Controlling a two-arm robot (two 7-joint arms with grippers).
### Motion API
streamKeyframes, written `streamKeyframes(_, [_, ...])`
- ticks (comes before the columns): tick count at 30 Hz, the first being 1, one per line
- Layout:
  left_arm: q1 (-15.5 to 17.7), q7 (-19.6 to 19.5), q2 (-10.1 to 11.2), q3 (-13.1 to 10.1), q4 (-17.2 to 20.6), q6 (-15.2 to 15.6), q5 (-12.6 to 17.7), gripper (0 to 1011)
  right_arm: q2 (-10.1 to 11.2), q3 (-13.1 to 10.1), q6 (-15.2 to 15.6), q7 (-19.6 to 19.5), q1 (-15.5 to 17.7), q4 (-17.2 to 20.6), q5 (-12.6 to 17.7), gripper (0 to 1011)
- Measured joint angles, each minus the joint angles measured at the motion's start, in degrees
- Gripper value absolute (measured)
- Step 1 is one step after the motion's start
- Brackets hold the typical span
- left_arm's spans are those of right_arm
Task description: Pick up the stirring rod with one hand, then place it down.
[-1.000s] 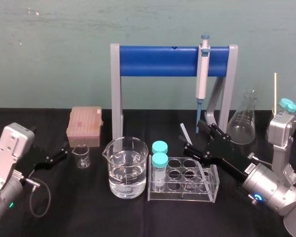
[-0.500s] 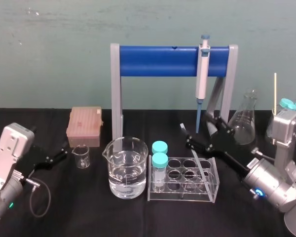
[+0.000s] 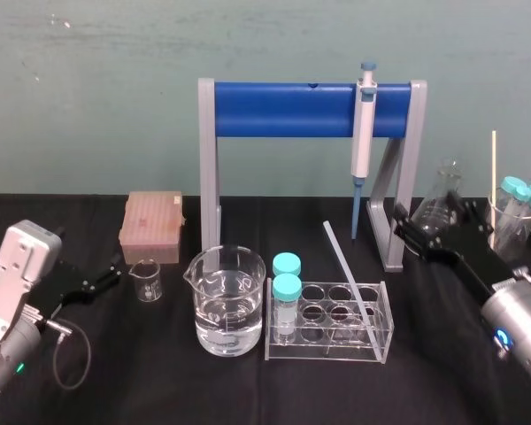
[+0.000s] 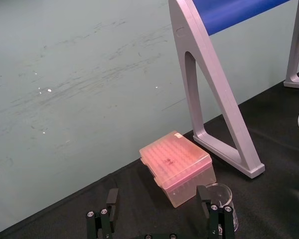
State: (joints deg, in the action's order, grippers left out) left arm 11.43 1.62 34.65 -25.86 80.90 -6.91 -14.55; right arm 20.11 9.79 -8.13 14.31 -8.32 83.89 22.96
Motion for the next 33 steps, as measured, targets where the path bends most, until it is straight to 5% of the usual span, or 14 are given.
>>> streamKeyframes(7, [0.0, 0.0, 0.0, 0.0, 0.0, 0.0, 0.0, 1000, 0.48, -1.47, 7.62, -1.78, 2.81, 1.47, -0.05, 1003])
streamKeyframes(12, [0.0, 0.0, 0.0, 0.0, 0.0, 0.0, 0.0, 1000, -0.13, -2.34, 9.77, -1.94, 2.99, 1.26, 0.03, 1003])
streamKeyframes(33, [0.0, 0.0, 0.0, 0.0, 0.0, 0.0, 0.0, 1000, 0.07, -2.07, 9.37, -1.86, 2.97, 1.28, -0.03, 1003])
